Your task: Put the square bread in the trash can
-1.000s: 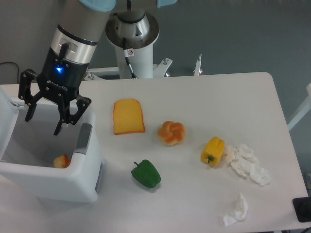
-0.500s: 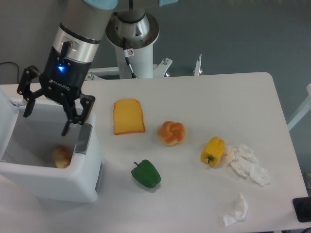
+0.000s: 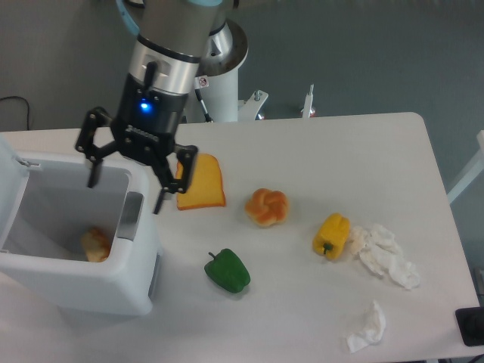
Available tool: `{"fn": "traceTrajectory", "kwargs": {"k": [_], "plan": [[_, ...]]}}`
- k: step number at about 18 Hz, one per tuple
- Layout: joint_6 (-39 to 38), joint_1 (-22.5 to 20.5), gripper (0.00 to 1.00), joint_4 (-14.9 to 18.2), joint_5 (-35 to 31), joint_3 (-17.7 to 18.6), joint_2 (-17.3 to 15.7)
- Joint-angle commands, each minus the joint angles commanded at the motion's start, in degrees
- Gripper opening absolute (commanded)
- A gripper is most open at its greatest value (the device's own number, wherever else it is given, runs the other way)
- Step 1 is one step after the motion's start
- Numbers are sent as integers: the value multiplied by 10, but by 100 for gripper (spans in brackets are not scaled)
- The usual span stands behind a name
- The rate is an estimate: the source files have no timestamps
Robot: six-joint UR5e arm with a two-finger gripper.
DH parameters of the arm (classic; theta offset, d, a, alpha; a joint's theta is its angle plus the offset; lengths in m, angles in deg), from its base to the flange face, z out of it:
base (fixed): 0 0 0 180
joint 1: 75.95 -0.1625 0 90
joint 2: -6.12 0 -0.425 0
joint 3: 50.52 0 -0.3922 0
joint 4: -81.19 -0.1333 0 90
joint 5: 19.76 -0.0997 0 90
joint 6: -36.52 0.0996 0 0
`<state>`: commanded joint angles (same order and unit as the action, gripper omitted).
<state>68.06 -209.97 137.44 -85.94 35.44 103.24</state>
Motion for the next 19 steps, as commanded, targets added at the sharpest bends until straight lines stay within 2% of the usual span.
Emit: {"fn": "traceTrajectory", "kwargs": {"k": [3,8,12,19], "plan": [[58,-3,100,2,-63,1,-1],[108,-2,100,2,-162,3,0],[192,-2,100,4,-237,7,0],[208,-28,100,4,-243,12,1]]}}
